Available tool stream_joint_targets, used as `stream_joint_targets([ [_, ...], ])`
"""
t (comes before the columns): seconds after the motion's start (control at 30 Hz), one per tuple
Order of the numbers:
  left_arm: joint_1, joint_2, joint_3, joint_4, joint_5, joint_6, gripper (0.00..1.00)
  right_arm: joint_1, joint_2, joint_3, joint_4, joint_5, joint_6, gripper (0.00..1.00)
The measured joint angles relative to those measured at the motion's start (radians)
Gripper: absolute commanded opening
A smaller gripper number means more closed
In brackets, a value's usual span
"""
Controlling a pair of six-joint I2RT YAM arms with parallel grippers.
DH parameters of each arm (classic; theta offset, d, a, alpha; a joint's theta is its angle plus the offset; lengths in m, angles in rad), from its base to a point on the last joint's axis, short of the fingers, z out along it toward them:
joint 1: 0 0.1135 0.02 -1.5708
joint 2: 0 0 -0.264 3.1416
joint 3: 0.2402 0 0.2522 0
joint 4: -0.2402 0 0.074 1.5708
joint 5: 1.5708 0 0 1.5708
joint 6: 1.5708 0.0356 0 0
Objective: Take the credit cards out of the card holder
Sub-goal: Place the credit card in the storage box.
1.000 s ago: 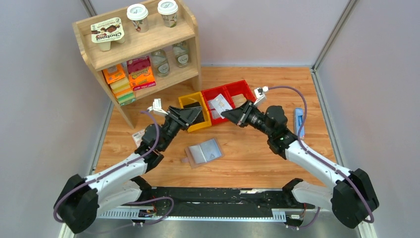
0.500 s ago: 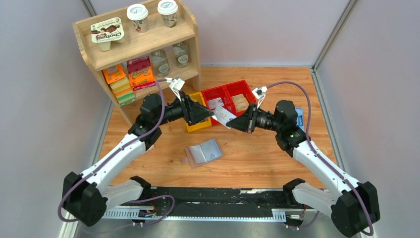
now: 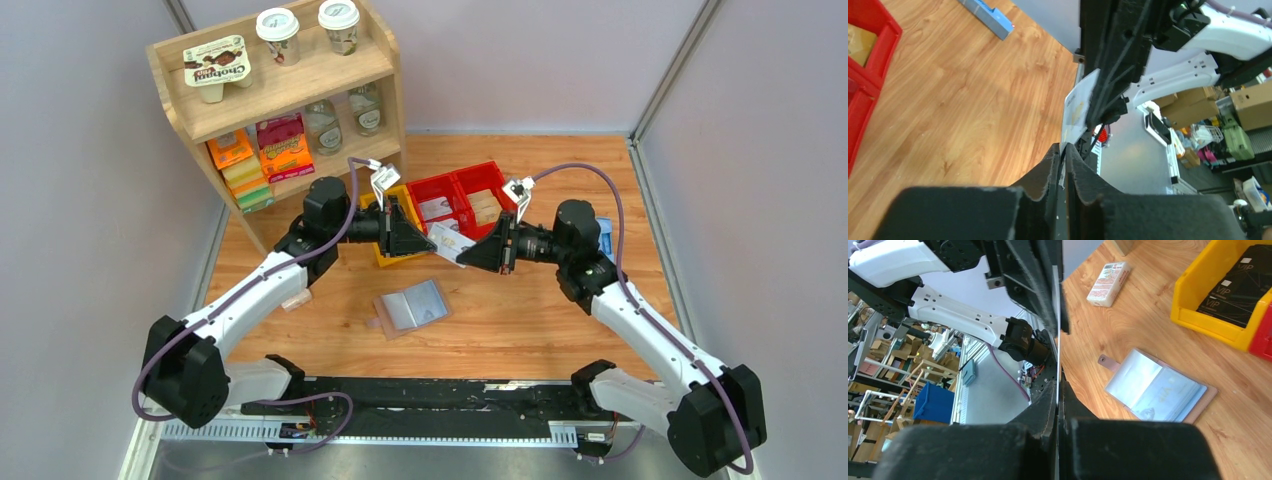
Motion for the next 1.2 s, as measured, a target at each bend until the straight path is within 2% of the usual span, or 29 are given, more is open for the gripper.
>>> stream_joint_targets([
  [0.07,0.000,0.001,0.000,0.008,0.023,0.002,0.00,0.000,0.009,0.000,-0.002,0.000,-0.004,0.01],
  [0.1,0.000,0.001,0.000,0.015,0.026,0.002,0.00,-0.004,0.014,0.000,-0.002,0.001,-0.005,0.05],
  [0.17,0.001,0.001,0.000,0.018,0.024,0.002,0.00,-0.007,0.019,0.000,-0.003,0.003,-0.008,0.19],
  [0.27,0.002,0.001,-0.001,0.030,0.008,-0.003,0.00,-0.006,0.021,0.002,-0.032,0.037,-0.025,0.51],
  [0.4,0.005,0.001,-0.006,0.044,-0.082,-0.014,0.00,-0.016,0.018,0.011,-0.118,0.131,-0.048,0.84],
  [0.5,0.007,0.004,-0.016,0.031,-0.209,-0.033,0.00,-0.039,0.005,0.013,-0.197,0.223,-0.069,0.98],
  [0.67,0.008,0.073,-0.009,-0.024,-0.444,-0.092,0.00,-0.071,-0.027,0.015,-0.317,0.382,-0.083,1.00],
  [0.87,0.008,0.251,0.071,-0.111,-0.655,-0.188,0.00,-0.074,-0.088,0.015,-0.441,0.605,-0.058,1.00],
  [1.03,0.009,0.415,0.230,-0.188,-0.767,-0.235,0.00,-0.077,-0.218,-0.021,-0.448,0.731,-0.047,1.00],
  [1.2,0.009,0.552,0.367,-0.258,-0.811,-0.273,0.00,-0.077,-0.301,-0.049,-0.460,0.831,-0.055,1.00],
])
